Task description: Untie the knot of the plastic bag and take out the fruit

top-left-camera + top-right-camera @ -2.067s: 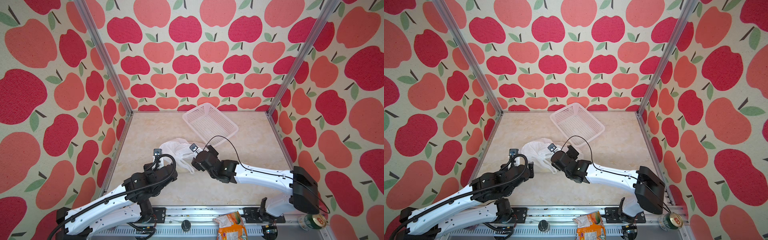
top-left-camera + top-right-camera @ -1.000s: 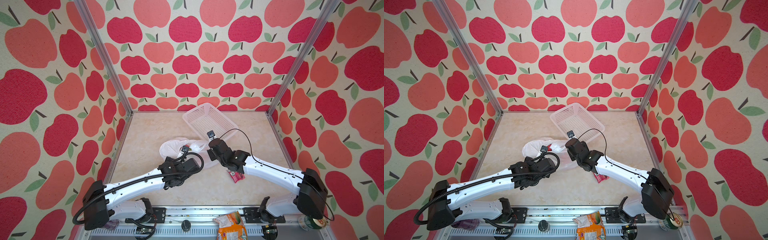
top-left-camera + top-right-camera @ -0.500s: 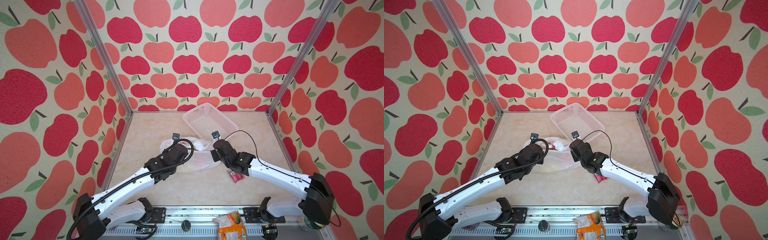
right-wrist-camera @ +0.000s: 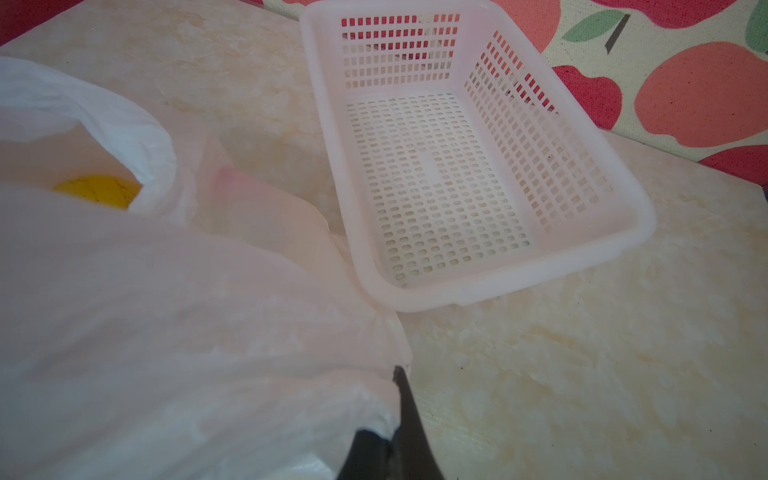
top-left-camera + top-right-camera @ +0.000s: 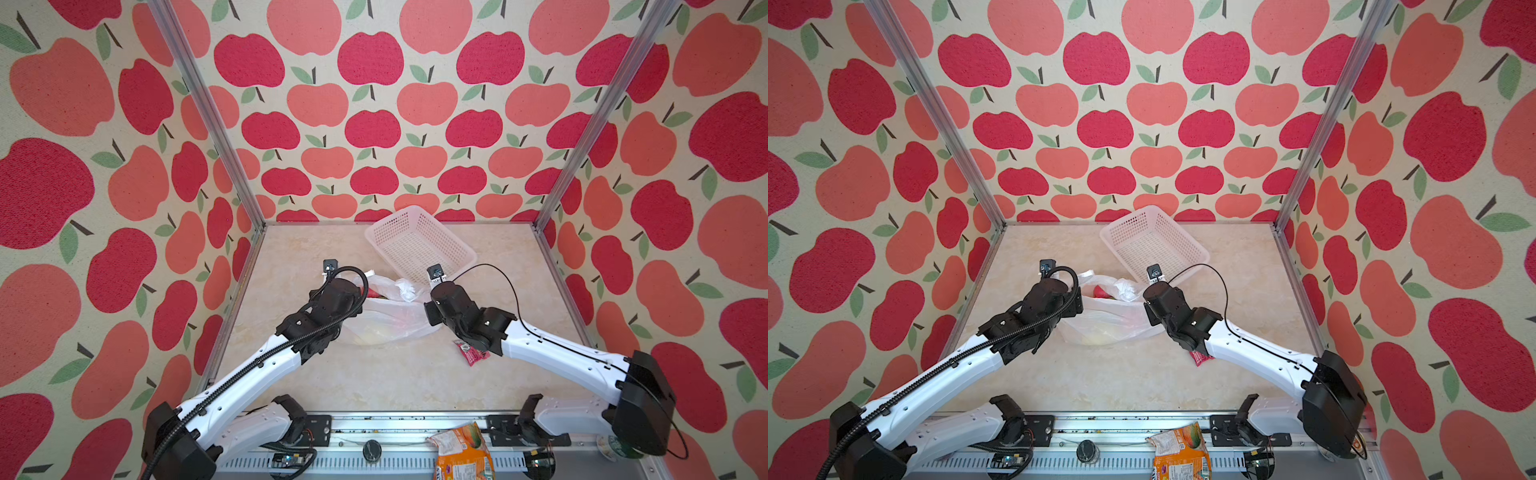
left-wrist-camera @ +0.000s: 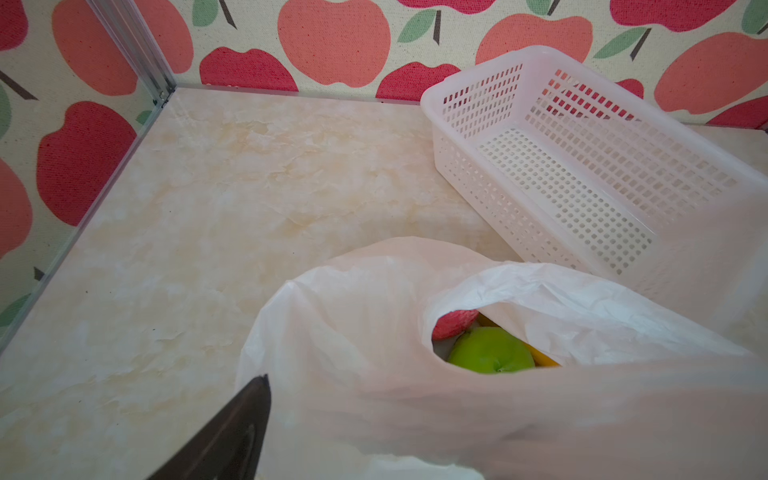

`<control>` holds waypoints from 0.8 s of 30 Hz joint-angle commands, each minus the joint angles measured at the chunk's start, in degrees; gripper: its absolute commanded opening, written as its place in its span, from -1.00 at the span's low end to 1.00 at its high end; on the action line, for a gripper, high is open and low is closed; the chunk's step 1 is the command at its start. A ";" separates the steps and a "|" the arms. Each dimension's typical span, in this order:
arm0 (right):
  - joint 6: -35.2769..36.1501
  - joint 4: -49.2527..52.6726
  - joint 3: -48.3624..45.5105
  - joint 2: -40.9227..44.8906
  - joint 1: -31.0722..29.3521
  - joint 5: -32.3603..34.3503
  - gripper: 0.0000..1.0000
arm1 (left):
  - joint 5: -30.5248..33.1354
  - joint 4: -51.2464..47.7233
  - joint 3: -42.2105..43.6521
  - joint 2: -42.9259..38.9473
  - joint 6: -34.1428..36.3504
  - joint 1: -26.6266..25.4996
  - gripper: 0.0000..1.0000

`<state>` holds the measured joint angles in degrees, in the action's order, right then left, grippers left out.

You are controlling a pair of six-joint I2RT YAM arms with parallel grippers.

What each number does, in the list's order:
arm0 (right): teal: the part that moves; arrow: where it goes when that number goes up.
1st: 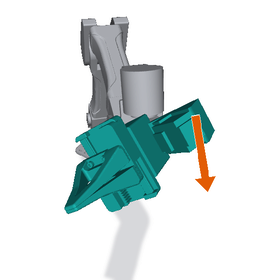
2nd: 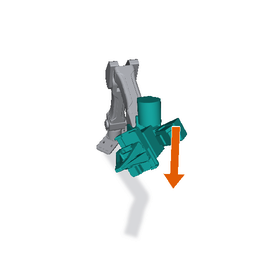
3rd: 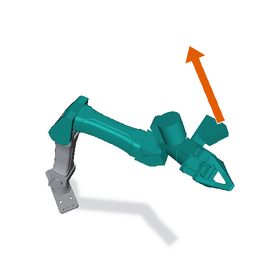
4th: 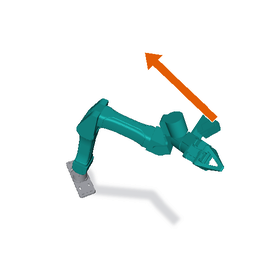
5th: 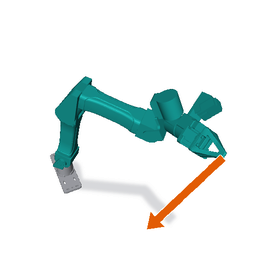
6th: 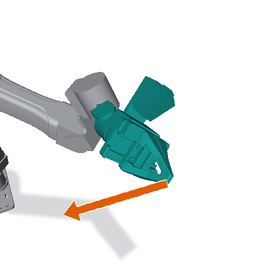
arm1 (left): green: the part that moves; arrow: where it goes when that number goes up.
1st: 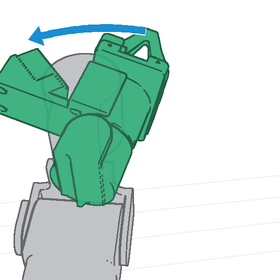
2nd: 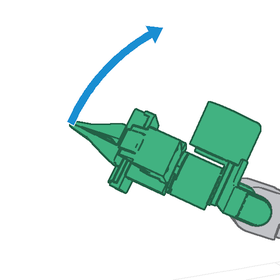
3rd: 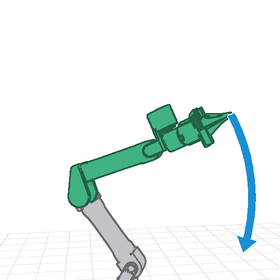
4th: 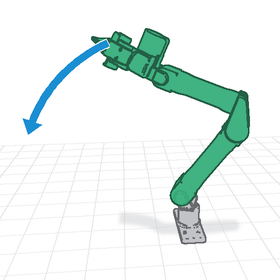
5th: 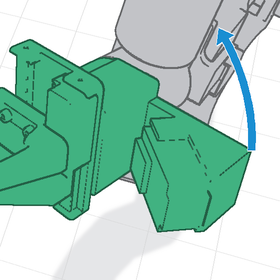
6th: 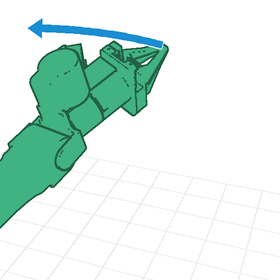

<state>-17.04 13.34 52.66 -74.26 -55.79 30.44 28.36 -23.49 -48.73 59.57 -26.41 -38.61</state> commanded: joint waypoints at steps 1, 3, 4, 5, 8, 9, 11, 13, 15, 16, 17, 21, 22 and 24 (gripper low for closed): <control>-1.25 -1.14 -0.79 1.22 0.27 -0.57 -0.96 | -2.05 1.65 -2.73 1.11 0.40 1.37 0.64; -1.33 -1.35 -1.03 1.37 0.27 -0.60 -0.96 | -2.72 1.77 -4.58 1.68 1.20 1.86 0.49; -1.26 -1.55 -1.17 1.51 0.27 -0.56 -0.95 | -2.70 1.77 -5.64 2.06 1.53 2.08 0.40; -1.14 -1.77 -1.35 1.58 0.24 -2.00 -0.94 | -2.66 1.84 -6.42 2.25 1.77 2.24 0.27; -0.46 -2.64 -1.89 2.26 0.25 -2.87 -0.88 | -4.13 2.83 -8.11 2.48 2.93 2.90 -0.30; -0.07 -2.92 -2.07 2.41 0.24 -3.15 -0.85 | -4.97 3.36 -8.50 2.48 3.24 3.09 -0.48; 0.69 -3.56 -2.26 2.55 0.26 -3.83 -0.76 | -6.07 3.38 -9.38 2.48 3.33 3.19 -0.71; 1.78 -4.40 -2.27 2.60 0.24 -4.45 -0.55 | -7.51 3.18 -9.82 2.48 3.44 3.14 -0.86; 3.08 -5.37 -1.92 2.42 0.16 -5.24 -0.31 | -9.22 2.93 -9.78 2.48 3.13 2.96 -0.94; 3.77 -5.77 -1.56 2.07 0.20 -5.30 -0.17 | -9.98 2.99 -9.56 2.25 3.10 2.86 -0.95; 4.12 -5.78 -1.04 1.81 0.16 -5.06 -0.03 | -10.76 3.18 -9.27 1.93 2.96 2.71 -0.96; 5.64 -6.47 1.31 -0.12 0.19 -6.10 0.46 | -13.84 3.45 -8.63 1.16 2.82 2.22 -0.96; 5.92 -6.74 2.07 -1.00 0.16 -7.03 0.51 | -13.98 3.38 -8.56 1.15 2.86 1.83 -0.96; 6.05 -6.74 3.94 -2.94 -0.09 -7.67 0.58 | -13.99 3.40 -8.36 0.99 2.94 1.12 -0.96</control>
<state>-12.21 8.19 53.25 -75.33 -55.81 24.71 16.45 -20.71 -57.17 61.76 -23.86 -36.67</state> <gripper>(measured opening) 0.787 0.056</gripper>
